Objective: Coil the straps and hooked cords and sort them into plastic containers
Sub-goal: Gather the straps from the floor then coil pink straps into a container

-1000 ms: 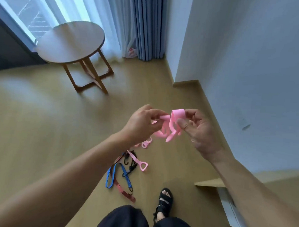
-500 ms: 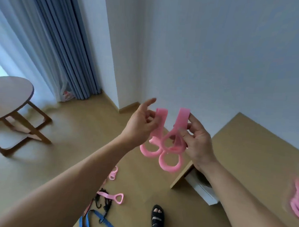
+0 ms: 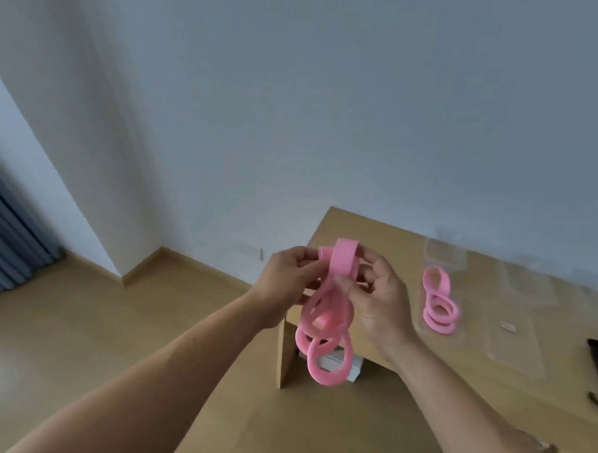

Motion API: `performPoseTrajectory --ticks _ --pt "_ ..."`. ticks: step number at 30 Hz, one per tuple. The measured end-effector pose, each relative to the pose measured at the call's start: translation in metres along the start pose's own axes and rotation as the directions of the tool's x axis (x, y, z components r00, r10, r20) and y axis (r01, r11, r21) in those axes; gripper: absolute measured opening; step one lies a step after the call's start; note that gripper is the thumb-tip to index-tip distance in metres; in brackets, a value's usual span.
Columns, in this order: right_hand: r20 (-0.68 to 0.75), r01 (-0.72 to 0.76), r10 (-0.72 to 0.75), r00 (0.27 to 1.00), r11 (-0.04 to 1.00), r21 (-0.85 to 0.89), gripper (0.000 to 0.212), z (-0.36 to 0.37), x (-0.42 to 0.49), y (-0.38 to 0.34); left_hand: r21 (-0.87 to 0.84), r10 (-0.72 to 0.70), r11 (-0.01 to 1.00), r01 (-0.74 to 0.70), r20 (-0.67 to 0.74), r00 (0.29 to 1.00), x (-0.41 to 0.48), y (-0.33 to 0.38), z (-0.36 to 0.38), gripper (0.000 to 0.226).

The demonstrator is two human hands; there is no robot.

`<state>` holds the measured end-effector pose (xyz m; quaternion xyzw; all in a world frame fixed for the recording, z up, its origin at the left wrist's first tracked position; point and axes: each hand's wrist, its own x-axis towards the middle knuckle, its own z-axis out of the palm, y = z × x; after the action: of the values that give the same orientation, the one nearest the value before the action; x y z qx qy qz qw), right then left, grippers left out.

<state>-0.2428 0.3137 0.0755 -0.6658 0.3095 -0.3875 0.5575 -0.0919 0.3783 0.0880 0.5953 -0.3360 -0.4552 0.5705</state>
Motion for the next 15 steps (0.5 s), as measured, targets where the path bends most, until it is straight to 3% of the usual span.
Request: performPoseTrajectory --ticks 7,11,15 --pt "-0.177 -0.076 0.077 0.981 0.997 0.013 0.041 -0.105 0.009 0.049 0.059 -0.082 0.995 0.077 0.089 0.993 0.062 -0.019 0.12 0.017" --pt "-0.252 -0.162 0.164 0.954 0.986 0.029 0.026 -0.168 0.031 0.075 0.085 -0.157 0.985 0.149 0.094 0.983 0.104 -0.03 0.184 0.014" --pt "-0.338 -0.222 0.219 0.915 0.975 0.032 0.032 -0.216 0.061 0.095 0.043 -0.267 0.963 0.264 0.244 0.932 0.132 -0.043 0.219 0.025"
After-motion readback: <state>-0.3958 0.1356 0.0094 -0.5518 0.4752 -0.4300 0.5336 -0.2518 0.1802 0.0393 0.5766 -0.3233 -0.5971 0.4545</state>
